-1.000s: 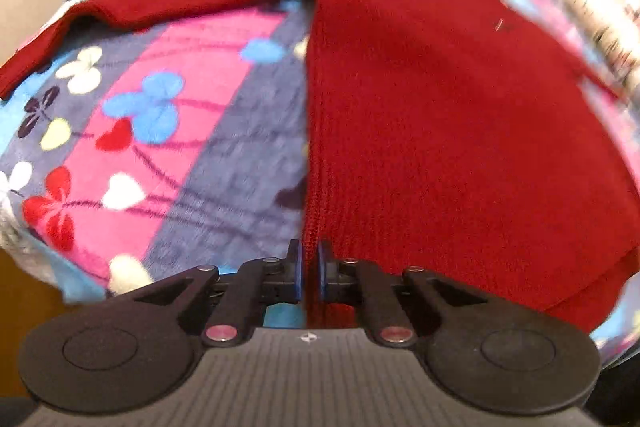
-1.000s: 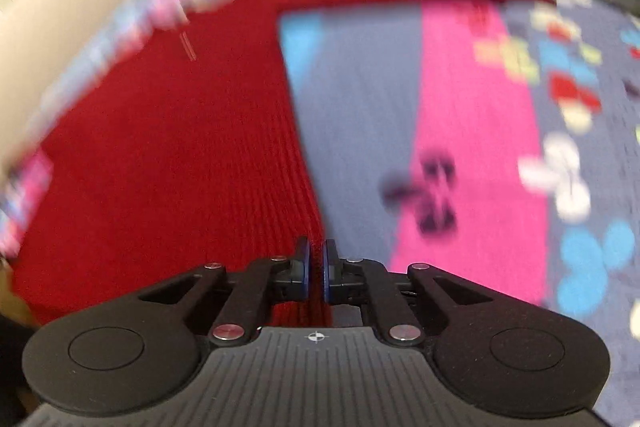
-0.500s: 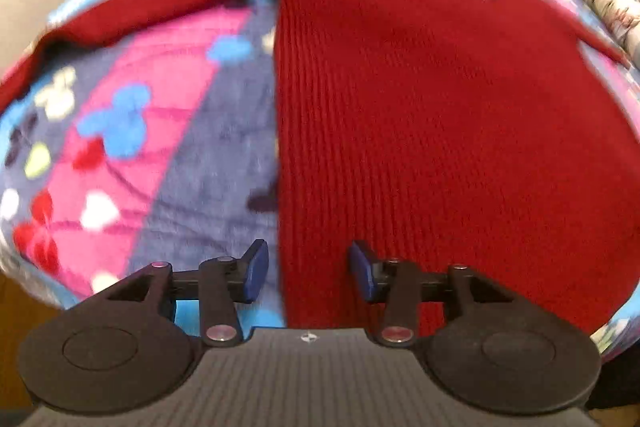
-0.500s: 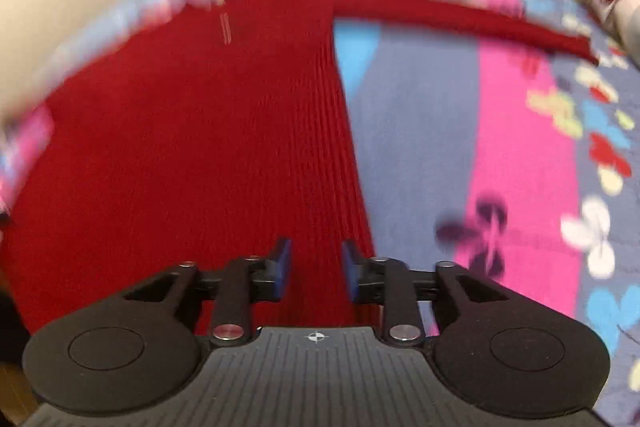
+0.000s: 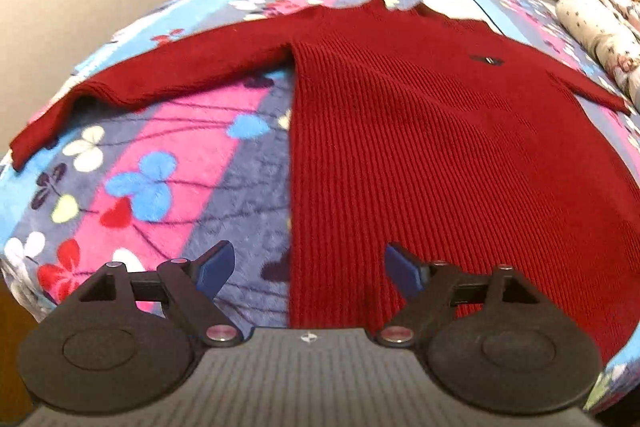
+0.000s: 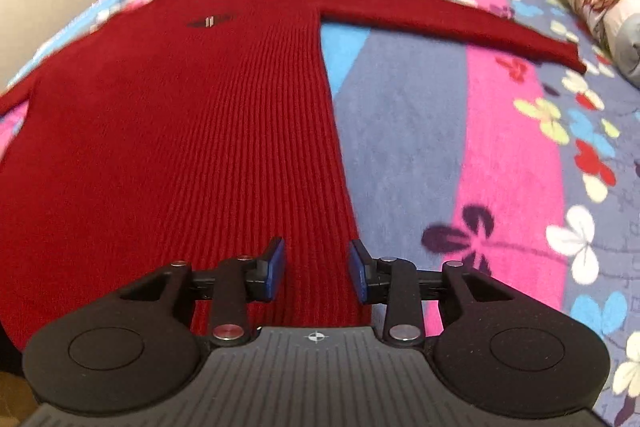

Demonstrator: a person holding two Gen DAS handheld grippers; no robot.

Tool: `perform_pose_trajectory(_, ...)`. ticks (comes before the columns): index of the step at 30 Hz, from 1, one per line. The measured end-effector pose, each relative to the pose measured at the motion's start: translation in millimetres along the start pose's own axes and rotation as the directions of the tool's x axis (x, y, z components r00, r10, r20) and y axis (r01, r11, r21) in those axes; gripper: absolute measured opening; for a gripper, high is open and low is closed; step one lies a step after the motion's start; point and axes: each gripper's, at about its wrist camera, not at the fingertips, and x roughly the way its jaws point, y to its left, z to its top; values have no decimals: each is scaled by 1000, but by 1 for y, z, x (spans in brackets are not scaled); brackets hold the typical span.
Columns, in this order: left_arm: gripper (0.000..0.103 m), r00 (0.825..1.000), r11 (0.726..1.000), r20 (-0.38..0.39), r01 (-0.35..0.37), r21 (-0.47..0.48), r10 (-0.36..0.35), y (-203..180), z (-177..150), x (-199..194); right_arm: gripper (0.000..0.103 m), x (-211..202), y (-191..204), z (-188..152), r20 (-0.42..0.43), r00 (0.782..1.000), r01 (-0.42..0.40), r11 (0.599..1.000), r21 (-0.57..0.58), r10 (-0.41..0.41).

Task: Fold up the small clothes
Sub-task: 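Withdraw both open tools from the flattened sweater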

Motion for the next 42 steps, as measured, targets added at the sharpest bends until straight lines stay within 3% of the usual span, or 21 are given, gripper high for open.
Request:
perform_pose_trajectory(2,86,1000,1000,4,-4,-17,4,2,2,0,36,-6,-2,5,58,998,-3,1000,22,2)
perform_pose_trajectory(5,86,1000,1000,10,1,-27,0,4,3,-2,46,-23,-2,12,186,982,-10,999,38,3)
perform_pose_trajectory(8,87,1000,1000,17,7,-19,-7,2,3,-3,51,-28,-2,14,224,974,-31,998,48,19)
perform_pose_trajectory(12,87,1000,1000,3,18,5,-18,-2,1,-1,51,-13,5,13,147,989,-31,999,11,29)
perform_pose_trajectory(17,87,999,998,-36,33,55,-31,-9,-4,4,51,3,28,5,42,999,-23,991,-133,29)
perform_pose_trajectory(20,87,987,997,-159,18,79,-5,-12,-13,21,51,23,36,-7,-94,995,23,979,-201,-43)
perform_pose_trajectory(22,89,978,998,-209,9,67,5,-10,-18,28,53,22,41,-7,-79,995,35,972,-231,-54)
perform_pose_trajectory(26,89,990,999,-143,3,51,4,-6,-13,18,53,13,40,-2,-35,999,24,981,-195,-32)
perform_pose_trajectory(35,94,999,999,-33,-22,32,24,-5,-2,5,53,-12,36,10,134,988,93,987,-128,-76)
perform_pose_trajectory(42,94,999,999,23,-46,-10,47,0,2,-1,53,-11,25,18,169,979,130,989,-70,-117)
